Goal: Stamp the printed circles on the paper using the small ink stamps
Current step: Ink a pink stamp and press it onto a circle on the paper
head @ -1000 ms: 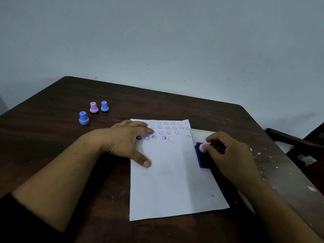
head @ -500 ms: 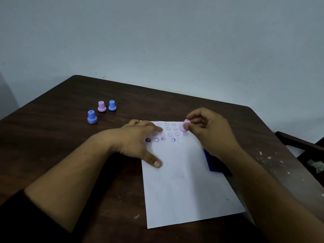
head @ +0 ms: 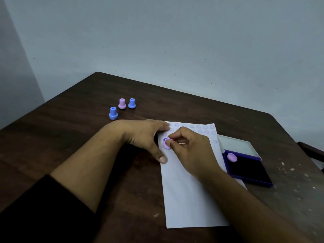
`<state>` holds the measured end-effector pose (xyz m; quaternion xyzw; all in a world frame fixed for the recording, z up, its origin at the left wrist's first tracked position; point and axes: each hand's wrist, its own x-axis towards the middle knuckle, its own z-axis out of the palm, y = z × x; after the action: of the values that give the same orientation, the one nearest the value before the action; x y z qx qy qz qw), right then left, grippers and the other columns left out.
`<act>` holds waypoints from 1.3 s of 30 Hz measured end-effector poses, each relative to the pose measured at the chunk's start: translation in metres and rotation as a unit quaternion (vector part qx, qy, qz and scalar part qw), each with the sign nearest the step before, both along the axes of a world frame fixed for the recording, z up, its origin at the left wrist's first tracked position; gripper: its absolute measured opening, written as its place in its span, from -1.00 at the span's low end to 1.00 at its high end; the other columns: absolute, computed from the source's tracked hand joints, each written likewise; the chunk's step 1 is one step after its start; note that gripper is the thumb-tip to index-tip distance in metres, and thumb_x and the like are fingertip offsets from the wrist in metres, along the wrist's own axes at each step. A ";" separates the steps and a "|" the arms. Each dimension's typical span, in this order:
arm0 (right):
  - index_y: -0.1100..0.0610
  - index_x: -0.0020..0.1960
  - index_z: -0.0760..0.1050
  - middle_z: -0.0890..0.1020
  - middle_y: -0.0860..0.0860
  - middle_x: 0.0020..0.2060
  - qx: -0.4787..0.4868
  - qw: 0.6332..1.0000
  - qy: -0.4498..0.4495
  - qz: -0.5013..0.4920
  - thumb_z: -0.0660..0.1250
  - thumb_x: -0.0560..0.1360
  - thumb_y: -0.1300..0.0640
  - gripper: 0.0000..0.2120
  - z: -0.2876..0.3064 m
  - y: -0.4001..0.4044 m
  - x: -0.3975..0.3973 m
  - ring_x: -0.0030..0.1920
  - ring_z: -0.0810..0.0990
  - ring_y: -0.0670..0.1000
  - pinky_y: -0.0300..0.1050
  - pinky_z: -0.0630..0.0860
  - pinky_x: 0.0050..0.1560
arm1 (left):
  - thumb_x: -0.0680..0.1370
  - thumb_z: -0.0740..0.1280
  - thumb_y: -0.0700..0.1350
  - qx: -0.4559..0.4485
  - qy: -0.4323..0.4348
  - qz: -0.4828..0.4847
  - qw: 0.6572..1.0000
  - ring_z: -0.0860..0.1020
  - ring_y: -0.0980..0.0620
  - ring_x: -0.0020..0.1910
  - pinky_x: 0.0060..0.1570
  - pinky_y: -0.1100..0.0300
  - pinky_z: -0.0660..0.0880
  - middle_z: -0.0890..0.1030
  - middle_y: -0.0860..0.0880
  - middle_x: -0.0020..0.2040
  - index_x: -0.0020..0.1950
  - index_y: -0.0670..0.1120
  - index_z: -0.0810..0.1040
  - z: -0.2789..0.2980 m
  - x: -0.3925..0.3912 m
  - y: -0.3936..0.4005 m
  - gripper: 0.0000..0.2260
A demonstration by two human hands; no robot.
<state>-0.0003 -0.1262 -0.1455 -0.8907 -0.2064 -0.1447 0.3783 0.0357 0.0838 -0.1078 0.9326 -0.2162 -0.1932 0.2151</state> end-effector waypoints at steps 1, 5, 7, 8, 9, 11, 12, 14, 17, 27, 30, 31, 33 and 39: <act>-0.04 -0.11 0.64 0.64 -0.34 -0.25 -0.004 1.000 -0.017 0.004 0.55 0.48 0.11 -0.90 -0.001 0.000 0.000 -0.11 0.66 -0.31 -0.50 0.47 -0.11 | 0.27 0.62 0.30 -0.001 0.002 0.001 1.000 0.13 0.09 0.62 0.50 0.19 0.10 0.14 0.15 0.67 0.68 0.10 0.14 0.000 0.000 0.000 0.10; 0.00 -0.10 0.66 0.67 -0.24 -0.22 -0.016 0.999 -0.045 -0.002 0.55 0.48 0.11 -0.92 -0.003 0.000 -0.002 -0.07 0.66 -0.24 -0.49 0.47 -0.10 | 0.28 0.61 0.31 0.007 -0.018 0.001 1.000 0.12 0.10 0.62 0.50 0.21 0.09 0.15 0.15 0.67 0.68 0.07 0.14 -0.001 -0.001 -0.001 0.10; 0.00 -0.09 0.66 0.69 -0.20 -0.20 -0.024 0.998 -0.049 -0.004 0.55 0.48 0.11 -0.92 -0.003 0.000 -0.002 -0.05 0.65 -0.22 -0.49 0.48 -0.09 | 0.28 0.62 0.29 0.009 -0.026 0.001 1.000 0.12 0.10 0.63 0.56 0.17 0.10 0.16 0.14 0.67 0.68 0.06 0.14 -0.002 -0.001 -0.002 0.10; 0.00 -0.09 0.66 0.70 -0.18 -0.18 -0.029 0.998 -0.053 -0.002 0.55 0.49 0.11 -0.93 -0.003 0.000 -0.003 -0.07 0.65 -0.22 -0.49 0.48 -0.09 | 0.28 0.62 0.29 0.009 -0.026 0.002 1.000 0.12 0.10 0.63 0.57 0.15 0.10 0.16 0.13 0.67 0.68 0.06 0.14 -0.002 -0.001 -0.002 0.10; 0.01 -0.08 0.67 0.71 -0.17 -0.17 -0.036 0.998 -0.056 -0.001 0.55 0.49 0.10 -0.93 -0.003 0.001 -0.003 -0.11 0.65 -0.22 -0.50 0.47 -0.10 | 0.28 0.63 0.28 0.009 -0.025 0.002 1.000 0.12 0.10 0.63 0.56 0.16 0.10 0.15 0.13 0.67 0.68 0.06 0.14 -0.002 -0.001 -0.003 0.10; 0.03 -0.06 0.68 0.72 -0.14 -0.15 -0.058 0.996 -0.062 -0.002 0.54 0.49 0.08 -0.94 -0.002 0.002 -0.002 -0.18 0.63 -0.20 -0.48 0.48 -0.10 | 0.28 0.63 0.27 0.008 -0.024 0.003 1.000 0.12 0.09 0.63 0.53 0.19 0.09 0.15 0.13 0.67 0.68 0.06 0.14 -0.002 -0.001 -0.003 0.10; 0.03 -0.05 0.68 0.73 -0.12 -0.14 -0.067 0.996 -0.064 -0.002 0.53 0.50 0.08 -0.93 -0.002 0.002 -0.002 -0.18 0.64 -0.16 -0.42 0.51 -0.09 | 0.28 0.63 0.26 0.008 -0.025 0.004 1.000 0.12 0.09 0.63 0.53 0.19 0.09 0.15 0.13 0.67 0.68 0.05 0.14 -0.001 -0.002 -0.003 0.10; 0.04 -0.04 0.69 0.75 -0.09 -0.14 -0.072 0.996 -0.060 -0.001 0.53 0.50 0.07 -0.93 -0.001 0.001 -0.001 -0.15 0.66 -0.10 -0.25 0.58 -0.06 | 0.28 0.63 0.26 0.008 -0.026 0.004 1.000 0.13 0.08 0.63 0.56 0.16 0.11 0.15 0.12 0.67 0.68 0.04 0.14 -0.001 -0.003 -0.004 0.10; 0.05 -0.04 0.71 0.75 -0.07 -0.14 -0.072 0.996 -0.054 0.005 0.53 0.50 0.09 -0.94 0.001 0.000 -0.001 -0.14 0.69 -0.07 -0.09 0.62 -0.03 | 0.29 0.64 0.24 0.009 -0.027 0.004 1.000 0.12 0.08 0.63 0.57 0.15 0.11 0.15 0.12 0.67 0.68 0.03 0.15 0.000 -0.004 -0.005 0.09; 0.04 -0.07 0.71 0.75 -0.10 -0.15 -0.061 0.998 -0.024 0.021 0.52 0.49 0.10 -0.97 0.002 0.000 0.003 -0.14 0.69 -0.09 -0.04 0.62 -0.02 | 0.29 0.64 0.24 0.010 -0.026 0.006 1.000 0.11 0.09 0.63 0.50 0.22 0.08 0.14 0.12 0.67 0.68 0.04 0.14 -0.001 -0.003 -0.006 0.10; 0.04 -0.05 0.71 0.76 -0.09 -0.14 -0.073 0.997 -0.027 0.015 0.52 0.50 0.09 -0.95 0.003 0.000 0.002 -0.13 0.69 -0.08 -0.05 0.62 -0.01 | 0.28 0.64 0.23 0.008 -0.025 0.008 1.000 0.11 0.09 0.63 0.49 0.23 0.08 0.13 0.13 0.67 0.68 0.04 0.14 -0.001 -0.003 -0.005 0.10; 0.04 -0.04 0.71 0.76 -0.09 -0.13 -0.072 0.997 -0.027 0.015 0.52 0.50 0.09 -0.94 0.003 0.000 0.001 -0.13 0.70 -0.08 -0.05 0.62 0.00 | 0.28 0.65 0.23 0.007 -0.026 0.008 1.000 0.11 0.10 0.63 0.49 0.24 0.08 0.13 0.13 0.67 0.68 0.04 0.14 -0.002 -0.003 -0.005 0.10; 0.04 -0.04 0.70 0.76 -0.09 -0.13 -0.071 0.997 -0.025 0.014 0.52 0.50 0.09 -0.94 0.003 0.001 0.001 -0.13 0.70 -0.08 -0.04 0.63 0.00 | 0.28 0.65 0.24 0.008 -0.027 0.008 1.000 0.11 0.10 0.63 0.52 0.21 0.09 0.13 0.13 0.67 0.68 0.04 0.14 -0.002 -0.003 -0.006 0.11; 0.03 -0.02 0.70 0.76 -0.09 -0.11 -0.073 0.997 -0.018 0.012 0.51 0.51 0.08 -0.93 0.004 0.000 0.001 -0.13 0.70 -0.09 -0.02 0.63 0.02 | 0.27 0.64 0.26 0.012 -0.029 0.005 1.000 0.12 0.09 0.62 0.51 0.21 0.11 0.14 0.12 0.67 0.68 0.04 0.14 -0.001 -0.002 -0.006 0.11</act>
<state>0.0005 -0.1257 -0.1415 -0.9105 -0.2338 -0.1403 0.3108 0.0333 0.0782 -0.1091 0.9412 -0.2156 -0.1679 0.1987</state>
